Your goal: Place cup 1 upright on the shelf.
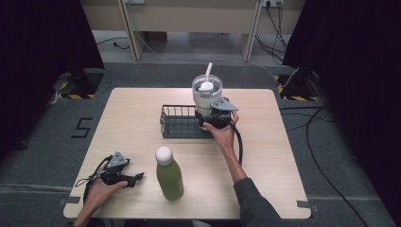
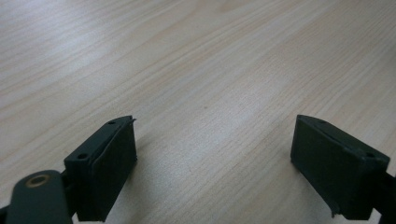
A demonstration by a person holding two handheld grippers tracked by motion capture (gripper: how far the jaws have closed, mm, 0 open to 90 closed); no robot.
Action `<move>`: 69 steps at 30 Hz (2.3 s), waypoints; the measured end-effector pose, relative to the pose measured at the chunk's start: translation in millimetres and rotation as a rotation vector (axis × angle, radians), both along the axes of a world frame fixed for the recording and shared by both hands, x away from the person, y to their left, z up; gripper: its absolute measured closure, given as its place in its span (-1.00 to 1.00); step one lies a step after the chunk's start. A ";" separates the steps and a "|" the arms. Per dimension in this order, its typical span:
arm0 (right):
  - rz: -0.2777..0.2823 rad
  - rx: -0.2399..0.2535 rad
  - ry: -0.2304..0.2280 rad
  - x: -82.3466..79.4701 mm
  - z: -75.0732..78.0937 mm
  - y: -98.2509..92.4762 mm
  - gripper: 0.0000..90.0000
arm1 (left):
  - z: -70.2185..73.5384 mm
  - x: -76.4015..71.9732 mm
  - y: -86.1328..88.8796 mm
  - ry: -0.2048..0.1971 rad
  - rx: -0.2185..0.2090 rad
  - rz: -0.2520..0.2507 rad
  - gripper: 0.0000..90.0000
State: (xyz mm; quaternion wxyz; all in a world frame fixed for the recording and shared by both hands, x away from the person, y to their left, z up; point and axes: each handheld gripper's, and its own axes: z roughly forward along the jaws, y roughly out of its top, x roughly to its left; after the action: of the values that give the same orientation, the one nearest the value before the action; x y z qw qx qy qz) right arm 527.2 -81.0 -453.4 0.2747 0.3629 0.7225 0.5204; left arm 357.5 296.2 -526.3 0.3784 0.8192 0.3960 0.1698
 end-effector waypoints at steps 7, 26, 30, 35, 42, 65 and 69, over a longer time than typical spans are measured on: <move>0.006 -0.027 0.014 -4.2 -3.4 -4.1 -0.78 | 0.0 -0.1 -0.1 -0.001 0.000 0.000 -0.70; 0.031 -0.026 0.001 -26.2 1.5 -21.7 -0.67 | 0.0 0.0 0.0 -0.001 0.000 0.000 -0.70; 0.042 -0.025 -0.007 -32.8 5.3 -24.8 -0.67 | 0.0 0.0 0.0 0.000 0.000 0.000 -0.70; 0.039 -0.019 -0.016 -40.0 9.6 -30.0 -0.67 | 0.0 0.0 0.0 0.000 0.000 0.000 -0.70; 0.055 -0.013 -0.023 -50.2 11.5 -39.0 -0.67 | -0.1 0.0 0.0 0.000 0.000 0.001 -0.70; 0.070 0.009 -0.021 -81.2 13.5 -54.3 -0.66 | -0.1 0.0 0.0 0.000 0.000 0.001 -0.70; 0.070 0.009 -0.025 -83.8 13.8 -56.3 -0.66 | -0.1 0.0 0.0 0.000 0.000 0.001 -0.70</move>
State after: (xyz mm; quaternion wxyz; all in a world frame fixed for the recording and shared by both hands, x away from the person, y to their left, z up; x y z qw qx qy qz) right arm 443.4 -137.2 -439.6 0.2638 0.3321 0.7288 0.5375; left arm 357.5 296.2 -526.3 0.3785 0.8189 0.3965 0.1700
